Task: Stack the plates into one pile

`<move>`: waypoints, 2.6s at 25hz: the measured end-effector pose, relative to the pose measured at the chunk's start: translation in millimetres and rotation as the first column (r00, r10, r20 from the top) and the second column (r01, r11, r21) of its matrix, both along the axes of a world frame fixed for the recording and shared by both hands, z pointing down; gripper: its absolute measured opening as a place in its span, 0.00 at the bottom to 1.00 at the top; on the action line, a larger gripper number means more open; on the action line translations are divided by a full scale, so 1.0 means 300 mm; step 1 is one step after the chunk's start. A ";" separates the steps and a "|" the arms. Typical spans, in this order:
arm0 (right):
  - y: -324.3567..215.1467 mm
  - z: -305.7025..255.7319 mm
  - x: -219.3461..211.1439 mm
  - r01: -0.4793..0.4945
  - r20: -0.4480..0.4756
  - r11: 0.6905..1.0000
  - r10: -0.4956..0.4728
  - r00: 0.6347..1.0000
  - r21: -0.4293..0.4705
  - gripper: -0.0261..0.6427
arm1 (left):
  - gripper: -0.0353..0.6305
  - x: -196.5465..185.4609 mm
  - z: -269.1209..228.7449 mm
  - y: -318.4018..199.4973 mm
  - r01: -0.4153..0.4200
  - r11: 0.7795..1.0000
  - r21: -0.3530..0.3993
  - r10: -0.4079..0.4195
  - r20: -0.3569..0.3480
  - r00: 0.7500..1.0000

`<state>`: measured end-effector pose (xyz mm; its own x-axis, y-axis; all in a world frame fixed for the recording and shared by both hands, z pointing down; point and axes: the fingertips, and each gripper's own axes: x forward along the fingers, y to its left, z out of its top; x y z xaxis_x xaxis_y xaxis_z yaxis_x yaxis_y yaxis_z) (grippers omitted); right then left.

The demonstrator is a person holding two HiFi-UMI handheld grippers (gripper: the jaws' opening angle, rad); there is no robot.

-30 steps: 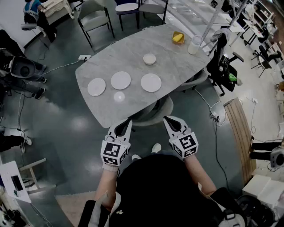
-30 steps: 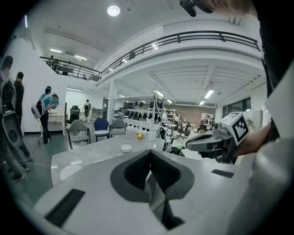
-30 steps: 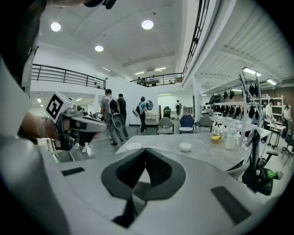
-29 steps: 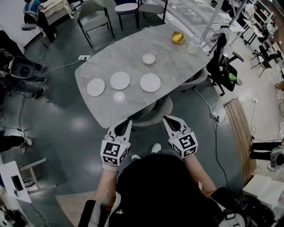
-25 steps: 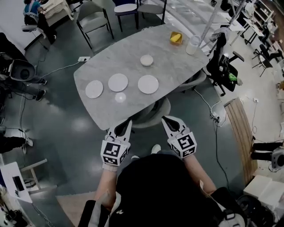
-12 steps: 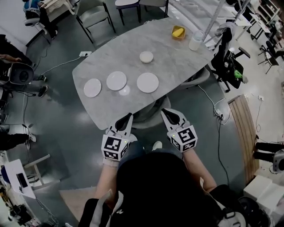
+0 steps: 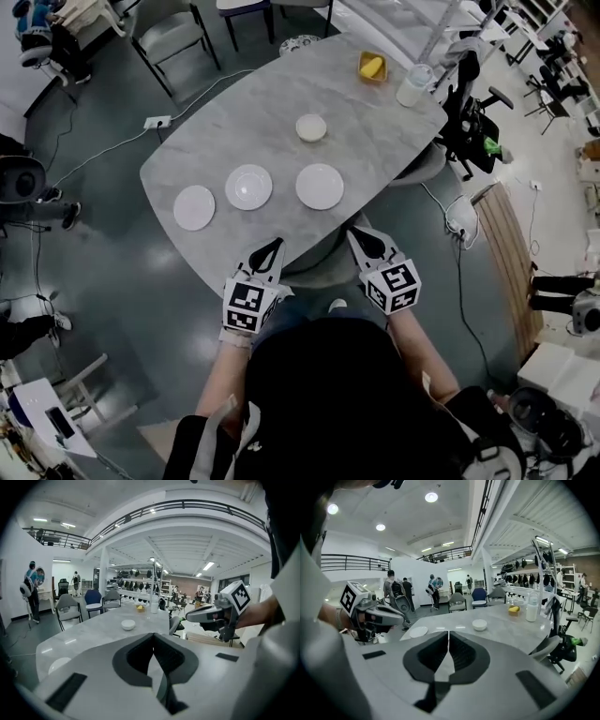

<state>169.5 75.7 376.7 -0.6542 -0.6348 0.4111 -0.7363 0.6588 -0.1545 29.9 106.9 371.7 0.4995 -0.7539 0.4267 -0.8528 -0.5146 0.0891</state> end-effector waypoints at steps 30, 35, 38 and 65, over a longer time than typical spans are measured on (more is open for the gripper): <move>-0.391 0.377 -0.007 -0.107 -0.180 0.971 0.068 0.981 -0.214 0.07 | 0.06 -0.082 0.409 -0.415 -0.016 0.962 -0.271 -0.014 -0.108 0.994; -0.456 0.476 0.030 -0.085 -0.192 0.962 0.034 0.981 -0.260 0.07 | 0.07 -0.053 0.491 -0.486 0.024 0.950 -0.310 -0.057 -0.099 0.993; -0.495 0.531 0.038 -0.071 -0.191 0.955 0.015 0.981 -0.287 0.07 | 0.07 -0.035 0.536 -0.532 0.051 0.941 -0.334 -0.089 -0.101 0.991; -0.640 0.858 -0.022 0.069 -0.186 0.914 -0.154 0.970 -0.400 0.07 | 0.38 0.108 0.871 -0.682 0.153 0.803 -0.575 -0.249 -0.091 0.964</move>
<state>162.8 -116.4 634.3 -0.5831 -0.3253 0.7444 -0.7051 0.6577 -0.2649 62.3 -97.7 633.2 0.4584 -0.4994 0.7352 -0.8818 -0.1526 0.4462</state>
